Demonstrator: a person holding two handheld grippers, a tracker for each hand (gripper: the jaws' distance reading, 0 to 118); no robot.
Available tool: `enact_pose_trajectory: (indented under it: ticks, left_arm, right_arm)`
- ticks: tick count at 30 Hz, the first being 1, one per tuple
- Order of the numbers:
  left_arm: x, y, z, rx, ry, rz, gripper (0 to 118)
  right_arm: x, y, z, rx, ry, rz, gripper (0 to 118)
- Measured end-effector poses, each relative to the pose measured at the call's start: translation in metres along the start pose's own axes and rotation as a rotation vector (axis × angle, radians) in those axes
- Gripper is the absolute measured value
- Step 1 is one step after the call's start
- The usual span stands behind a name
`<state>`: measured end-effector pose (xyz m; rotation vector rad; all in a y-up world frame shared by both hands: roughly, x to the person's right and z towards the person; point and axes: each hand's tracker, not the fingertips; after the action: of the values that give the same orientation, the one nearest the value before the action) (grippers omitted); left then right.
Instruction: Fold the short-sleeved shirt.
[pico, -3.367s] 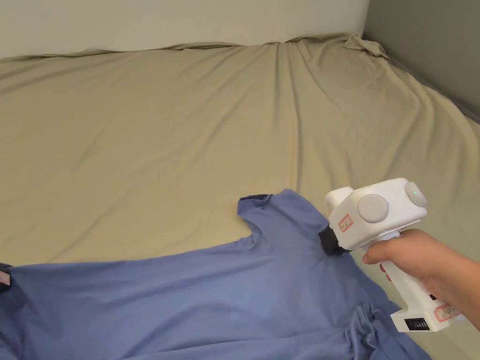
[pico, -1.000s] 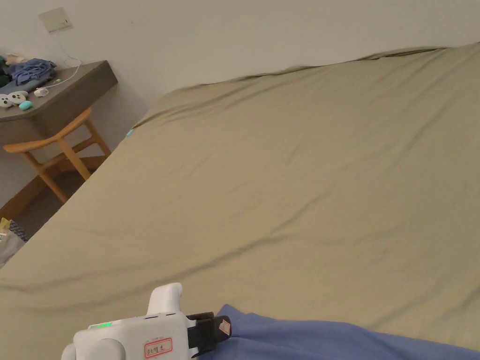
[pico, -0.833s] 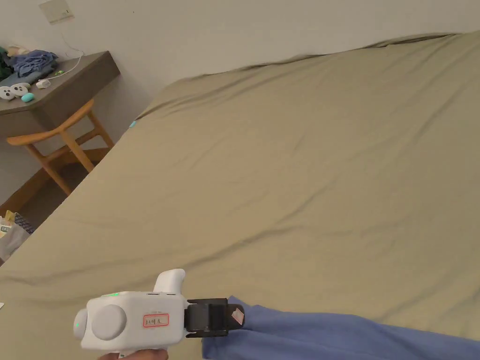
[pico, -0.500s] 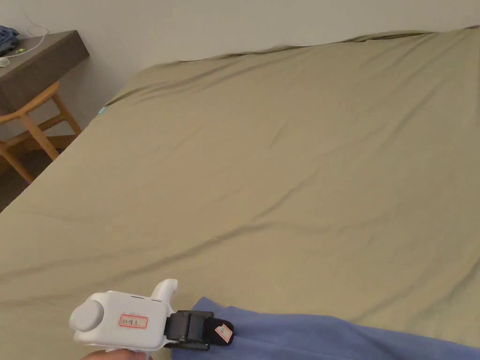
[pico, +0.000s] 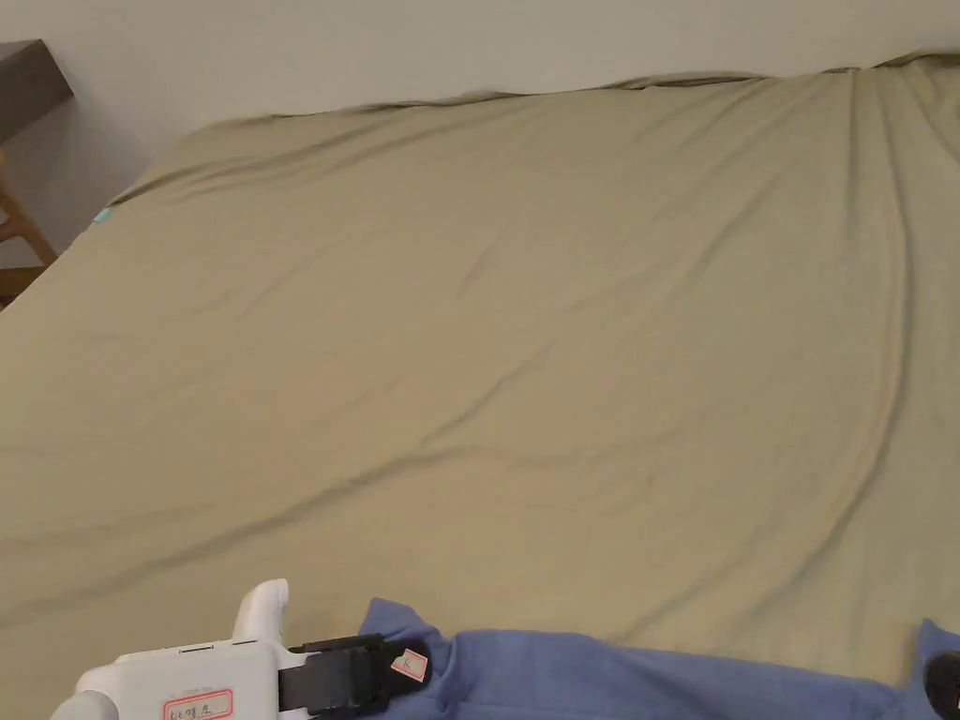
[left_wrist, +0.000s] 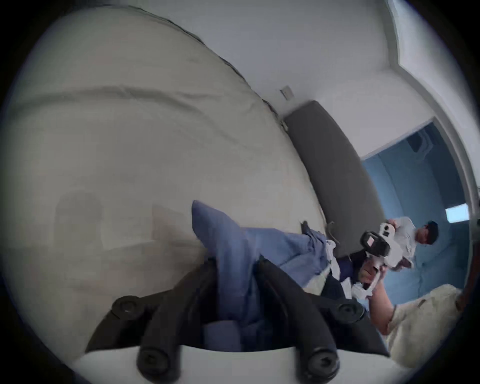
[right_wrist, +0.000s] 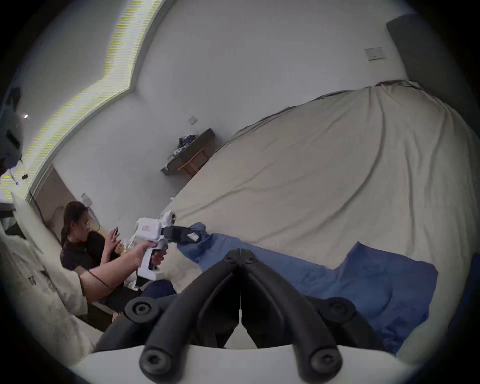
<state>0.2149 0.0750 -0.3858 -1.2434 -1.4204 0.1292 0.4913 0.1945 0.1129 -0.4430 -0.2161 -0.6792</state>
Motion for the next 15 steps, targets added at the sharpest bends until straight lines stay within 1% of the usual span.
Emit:
enact_pose_trajectory:
  ticks: [1,2,3,4,5,6,7,8,10,12,15]
  left_arm:
    - [-0.002,0.002,0.008,0.038,0.029,0.033,13]
    - [-0.005,0.004,0.020,0.083,0.088,0.056,13]
    - [-0.007,0.007,0.032,0.120,0.179,0.033,13]
    - [-0.009,0.010,0.041,0.127,0.247,-0.013,13]
    - [-0.008,0.012,0.050,0.094,0.288,-0.130,13]
    - [-0.007,0.014,0.059,0.097,0.306,-0.146,13]
    - [-0.008,0.017,0.067,0.091,0.336,-0.130,13]
    - [-0.013,0.020,0.075,0.091,0.333,-0.085,13]
    - [-0.016,0.025,0.096,0.119,0.356,-0.058,13]
    - [-0.020,0.033,0.119,0.125,0.454,-0.109,13]
    - [-0.037,0.045,0.158,0.139,0.549,-0.057,13]
  right_arm:
    - [0.001,0.001,0.002,0.011,-0.015,-0.013,2]
    - [0.001,0.003,0.004,0.022,-0.030,-0.027,2]
    - [0.003,0.005,0.006,0.029,-0.041,-0.036,2]
    - [0.003,0.006,0.008,0.035,-0.047,-0.039,2]
    - [0.003,0.007,0.008,0.039,-0.060,-0.033,2]
    - [0.001,0.007,0.007,0.041,-0.104,0.005,2]
    - [0.000,0.006,0.006,0.038,-0.132,0.032,2]
    - [-0.002,0.005,0.004,0.026,-0.149,0.044,2]
    - [-0.007,0.004,0.000,0.016,-0.143,0.042,2]
    - [-0.013,0.003,-0.005,0.008,-0.150,0.050,2]
    - [-0.025,0.004,-0.012,-0.030,-0.178,0.117,2]
